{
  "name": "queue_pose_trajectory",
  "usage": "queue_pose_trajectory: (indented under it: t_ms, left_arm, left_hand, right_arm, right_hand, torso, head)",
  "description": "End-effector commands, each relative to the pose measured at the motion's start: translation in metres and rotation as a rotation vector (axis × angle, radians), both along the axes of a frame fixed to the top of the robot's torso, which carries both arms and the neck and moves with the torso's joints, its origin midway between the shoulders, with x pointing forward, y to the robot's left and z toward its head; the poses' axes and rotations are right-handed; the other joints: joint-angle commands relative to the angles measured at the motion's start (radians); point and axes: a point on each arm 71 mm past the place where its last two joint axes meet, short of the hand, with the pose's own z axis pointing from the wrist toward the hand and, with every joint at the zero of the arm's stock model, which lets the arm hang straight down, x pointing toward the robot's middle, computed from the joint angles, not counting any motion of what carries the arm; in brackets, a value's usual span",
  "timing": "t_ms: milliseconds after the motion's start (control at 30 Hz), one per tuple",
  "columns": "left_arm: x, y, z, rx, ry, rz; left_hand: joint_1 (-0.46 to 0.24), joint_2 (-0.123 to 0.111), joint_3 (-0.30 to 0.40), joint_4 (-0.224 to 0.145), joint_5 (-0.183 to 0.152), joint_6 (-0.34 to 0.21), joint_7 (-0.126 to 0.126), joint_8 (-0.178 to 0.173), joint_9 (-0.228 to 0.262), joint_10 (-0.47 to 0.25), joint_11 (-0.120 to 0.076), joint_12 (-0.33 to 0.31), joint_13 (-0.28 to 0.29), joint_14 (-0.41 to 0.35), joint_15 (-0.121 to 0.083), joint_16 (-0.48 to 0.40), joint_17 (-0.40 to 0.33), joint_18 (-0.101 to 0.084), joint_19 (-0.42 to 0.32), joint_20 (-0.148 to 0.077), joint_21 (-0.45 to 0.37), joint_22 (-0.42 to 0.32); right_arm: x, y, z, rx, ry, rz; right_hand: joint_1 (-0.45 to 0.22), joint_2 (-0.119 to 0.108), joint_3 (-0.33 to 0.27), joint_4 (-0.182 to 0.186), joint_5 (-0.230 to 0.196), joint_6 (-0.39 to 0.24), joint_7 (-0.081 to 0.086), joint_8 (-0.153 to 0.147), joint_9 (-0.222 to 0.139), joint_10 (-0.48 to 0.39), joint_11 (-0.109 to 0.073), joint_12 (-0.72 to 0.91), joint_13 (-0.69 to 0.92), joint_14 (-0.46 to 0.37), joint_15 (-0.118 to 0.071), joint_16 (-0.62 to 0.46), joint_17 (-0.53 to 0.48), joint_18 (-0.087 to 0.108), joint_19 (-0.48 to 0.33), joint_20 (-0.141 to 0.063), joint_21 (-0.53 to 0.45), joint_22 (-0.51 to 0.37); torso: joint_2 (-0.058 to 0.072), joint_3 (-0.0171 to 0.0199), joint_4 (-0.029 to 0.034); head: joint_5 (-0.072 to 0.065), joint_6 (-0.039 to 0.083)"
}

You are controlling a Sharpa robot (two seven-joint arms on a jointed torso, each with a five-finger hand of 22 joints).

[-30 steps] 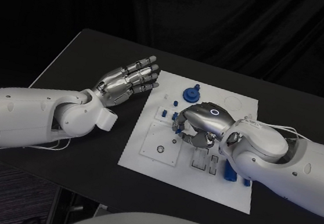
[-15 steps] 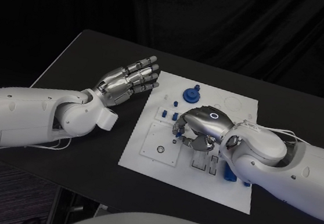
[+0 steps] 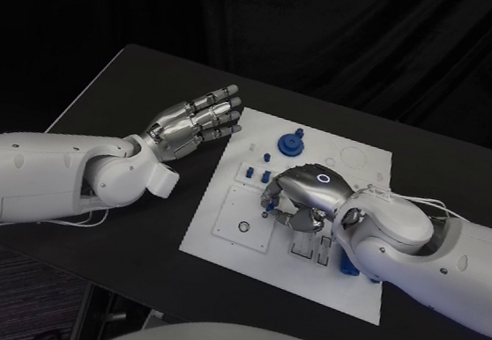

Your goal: Assemble the parts on the task board

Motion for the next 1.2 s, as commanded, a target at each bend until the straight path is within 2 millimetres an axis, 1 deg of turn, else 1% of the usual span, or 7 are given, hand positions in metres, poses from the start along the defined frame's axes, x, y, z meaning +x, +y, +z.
queue_pose_trajectory:
  t_ms: [33,167,433,600,767,1000,1200]
  left_arm:
    - [-0.0005,-0.0008,0.0028,-0.034,-0.033,-0.002]
    - [-0.0003,-0.0007,0.0027,-0.033,-0.032,-0.003]
    - [-0.0001,-0.0025,0.0024,-0.036,-0.03,-0.01]
    - [0.0002,-0.0032,0.0021,-0.036,-0.028,-0.013]
    - [0.0006,-0.0033,0.0018,-0.035,-0.026,-0.015]
    - [0.0008,-0.0034,0.0012,-0.032,-0.021,-0.018]
    - [0.0011,-0.0039,0.0008,-0.032,-0.018,-0.022]
  left_hand:
    - [-0.004,0.007,0.0,-0.006,0.004,-0.002,0.006,0.003,0.001,0.0,0.005,0.007,0.001,-0.001,0.005,0.006,0.002,-0.006,0.005,0.003,0.006,-0.002]
    - [-0.004,0.007,0.0,-0.006,0.004,-0.002,0.006,0.003,0.001,0.0,0.005,0.007,0.001,-0.001,0.005,0.006,0.002,-0.006,0.005,0.003,0.006,-0.002]
    - [-0.004,0.007,0.0,-0.006,0.004,-0.002,0.006,0.003,0.001,0.0,0.005,0.007,0.001,-0.001,0.005,0.006,0.002,-0.006,0.005,0.003,0.006,-0.002]
    - [-0.004,0.008,0.001,-0.008,0.006,-0.003,0.006,0.003,0.001,0.0,0.005,0.007,0.001,-0.002,0.005,0.006,0.001,-0.006,0.004,0.003,0.006,-0.003]
    - [-0.004,0.008,0.001,-0.008,0.006,-0.003,0.006,0.003,0.001,0.0,0.005,0.007,0.001,-0.002,0.005,0.006,0.001,-0.006,0.004,0.003,0.006,-0.003]
    - [-0.004,0.008,0.002,-0.009,0.006,-0.004,0.006,0.003,0.0,0.0,0.005,0.007,0.001,-0.002,0.005,0.005,0.001,-0.006,0.004,0.003,0.006,-0.003]
    - [-0.005,0.01,0.003,-0.01,0.006,-0.002,0.007,0.003,0.001,0.0,0.006,0.008,0.001,-0.002,0.006,0.005,0.001,-0.006,0.004,0.003,0.006,-0.003]
  right_arm:
    - [-0.0011,-0.0001,-0.0026,-0.014,0.004,-0.012]
    - [-0.0029,0.0001,-0.0038,-0.012,0.008,-0.009]
    - [-0.0047,0.0008,-0.0053,-0.011,0.013,-0.004]
    - [-0.0053,0.0014,-0.006,-0.01,0.015,-0.002]
    - [-0.0057,0.0012,-0.0064,-0.011,0.017,-0.001]
    - [-0.0053,0.0004,-0.0073,-0.019,0.021,-0.005]
    - [-0.0049,0.001,-0.0084,-0.029,0.027,-0.008]
  right_hand:
    - [-0.004,0.0,-0.007,0.002,0.003,-0.005,-0.002,-0.004,0.002,0.002,0.002,-0.004,0.001,-0.004,0.003,-0.003,-0.001,-0.014,-0.003,0.002,-0.004,0.098]
    - [-0.004,0.0,-0.007,0.002,0.003,-0.005,-0.002,-0.004,0.002,0.002,0.002,-0.004,0.001,-0.004,0.003,-0.003,-0.001,-0.014,-0.003,0.002,-0.004,0.098]
    - [-0.004,0.001,-0.007,0.002,0.003,-0.005,-0.002,-0.004,0.002,0.002,0.002,-0.004,0.001,-0.005,0.004,-0.004,-0.003,-0.014,-0.003,0.002,-0.004,0.098]
    - [-0.004,0.001,-0.007,0.002,0.003,-0.005,-0.002,-0.004,0.002,0.002,0.002,-0.004,0.001,-0.005,0.004,-0.004,-0.003,-0.014,-0.003,0.002,-0.004,0.098]
    - [-0.005,0.001,-0.007,0.002,0.003,-0.005,-0.002,-0.005,0.003,0.003,0.002,-0.004,0.002,-0.006,0.004,-0.006,-0.005,-0.013,-0.004,0.002,-0.005,0.097]
    - [-0.006,0.001,-0.007,0.003,0.002,-0.005,-0.002,-0.005,0.003,0.003,0.002,-0.004,0.002,-0.007,0.004,-0.007,-0.007,-0.013,-0.004,0.002,-0.006,0.097]
    - [-0.009,0.0,-0.007,0.004,-0.001,-0.012,-0.001,-0.01,0.003,-0.001,0.004,-0.007,0.002,-0.009,0.005,-0.008,-0.009,-0.013,-0.006,0.003,-0.009,0.096]
  torso:
    - [0.0,0.0008,0.0006]
    - [0.0,0.0007,0.0009]
    - [0.0,0.0008,-0.0012]
    - [0.001,0.0012,-0.0002]
    - [0.001,0.0001,0.0006]
    - [0.001,0.0001,-0.0008]
    - [0.001,0.0003,0.0011]
  head:
    - [-0.002,0.0]
    - [0.0,0.0]
    - [0.001,0.0]
    - [0.0,0.0]
    - [0.003,0.0]
    - [0.003,0.0]
    - [0.0,0.0]
